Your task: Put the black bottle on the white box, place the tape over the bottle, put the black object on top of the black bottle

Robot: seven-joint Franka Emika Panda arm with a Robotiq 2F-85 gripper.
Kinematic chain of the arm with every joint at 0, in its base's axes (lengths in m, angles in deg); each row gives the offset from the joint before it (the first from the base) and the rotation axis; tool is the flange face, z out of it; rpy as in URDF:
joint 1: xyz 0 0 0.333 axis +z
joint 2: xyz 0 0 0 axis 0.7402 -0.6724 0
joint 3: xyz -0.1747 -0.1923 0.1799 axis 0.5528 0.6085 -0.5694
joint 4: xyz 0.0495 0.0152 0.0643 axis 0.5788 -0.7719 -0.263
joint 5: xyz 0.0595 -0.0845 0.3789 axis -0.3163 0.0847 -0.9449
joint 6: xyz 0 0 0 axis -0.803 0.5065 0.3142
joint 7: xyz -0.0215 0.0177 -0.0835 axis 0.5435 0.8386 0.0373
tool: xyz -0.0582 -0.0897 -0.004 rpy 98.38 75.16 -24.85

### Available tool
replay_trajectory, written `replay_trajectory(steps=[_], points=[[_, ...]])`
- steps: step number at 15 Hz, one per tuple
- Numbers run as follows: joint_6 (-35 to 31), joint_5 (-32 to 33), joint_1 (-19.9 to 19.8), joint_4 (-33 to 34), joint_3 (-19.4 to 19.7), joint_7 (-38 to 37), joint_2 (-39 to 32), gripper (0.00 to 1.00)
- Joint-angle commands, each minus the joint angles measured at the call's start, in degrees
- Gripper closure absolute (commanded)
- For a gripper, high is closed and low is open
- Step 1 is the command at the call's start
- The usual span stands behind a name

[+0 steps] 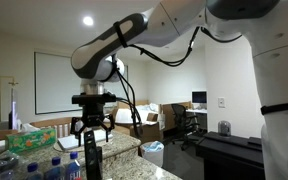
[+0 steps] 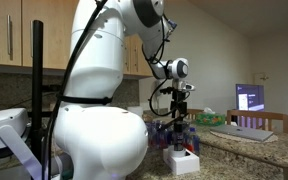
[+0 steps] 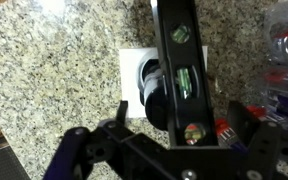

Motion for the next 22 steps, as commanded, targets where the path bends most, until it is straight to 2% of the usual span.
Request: replay_trajectory(steps=[1,2,3,4,12,14,15,16,18,22], points=[[-0.6,-1.7,-0.2,0.1,-0.1,-0.4,0.0,0.01],[-0.6,-1.8,-0.3,0.1,-0.1,-0.3,-0.1,0.18],[-0.6,-1.8,-0.3,0.1,-0.1,-0.3,-0.1,0.26],[-0.6,-1.7,-0.2,0.1,-0.1,-0.4,-0.1,0.3],[-0.7,-1.7,-0.3,-0.1,0.0,-0.4,0.1,0.84],[-0.8,-1.7,-0.3,-0.1,0.0,-0.3,0.1,0.92],[-0.9,-1.6,-0.2,0.0,-0.1,0.1,0.0,0.94],[-1.1,-1.6,-0.1,0.1,-0.2,0.6,0.0,0.61],[-1.9,-0.1,0.8,0.0,-1.1,0.8,0.6,0.64],[-3.5,3.4,3.1,-0.5,-3.2,-0.2,2.2,0.42]])
